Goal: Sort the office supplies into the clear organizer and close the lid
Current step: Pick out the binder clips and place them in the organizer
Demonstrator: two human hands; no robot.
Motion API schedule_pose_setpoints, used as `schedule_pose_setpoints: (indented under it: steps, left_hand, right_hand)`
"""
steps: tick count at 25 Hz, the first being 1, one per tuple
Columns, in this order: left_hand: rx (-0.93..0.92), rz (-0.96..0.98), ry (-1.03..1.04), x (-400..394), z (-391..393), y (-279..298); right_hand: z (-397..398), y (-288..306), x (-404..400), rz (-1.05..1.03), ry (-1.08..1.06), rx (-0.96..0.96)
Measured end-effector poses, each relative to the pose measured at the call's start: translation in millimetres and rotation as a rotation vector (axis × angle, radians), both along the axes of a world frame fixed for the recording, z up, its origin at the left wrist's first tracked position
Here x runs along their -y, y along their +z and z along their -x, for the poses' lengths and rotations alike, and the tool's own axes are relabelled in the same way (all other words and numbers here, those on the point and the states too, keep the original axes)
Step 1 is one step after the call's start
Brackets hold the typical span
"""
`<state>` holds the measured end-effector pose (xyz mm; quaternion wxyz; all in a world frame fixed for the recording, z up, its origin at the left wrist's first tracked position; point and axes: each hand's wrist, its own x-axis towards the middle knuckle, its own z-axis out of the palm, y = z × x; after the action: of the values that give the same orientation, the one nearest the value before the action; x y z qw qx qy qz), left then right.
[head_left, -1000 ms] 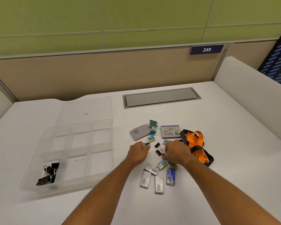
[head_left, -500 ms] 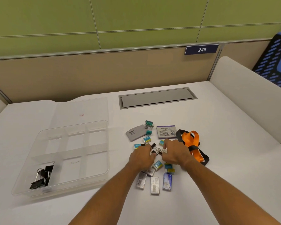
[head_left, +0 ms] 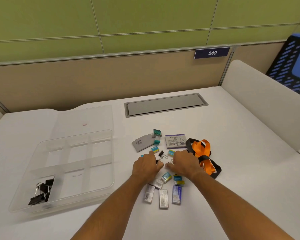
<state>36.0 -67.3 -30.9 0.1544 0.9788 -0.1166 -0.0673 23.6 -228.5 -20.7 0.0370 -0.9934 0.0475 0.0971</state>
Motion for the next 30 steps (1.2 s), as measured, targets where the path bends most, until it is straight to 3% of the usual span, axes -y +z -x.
schedule_pose_setpoints:
  steps: [13,24,26,30]
  left_hand:
    - [0.013,0.001,0.047,-22,5,8]
    - [0.029,-0.014,0.088,-35,8,8]
    - [0.043,-0.001,0.102,-40,9,10]
    - [0.053,0.021,0.118,-50,15,17]
  right_hand:
    - [1,1,-15,0.038,-0.131,-0.039]
    - [-4,3,-20,-0.138,-0.132,-0.028]
    - [-5,9,-23,-0.362,-0.189,0.02]
    - [-7,32,-32,-1.36,-0.527,-0.1]
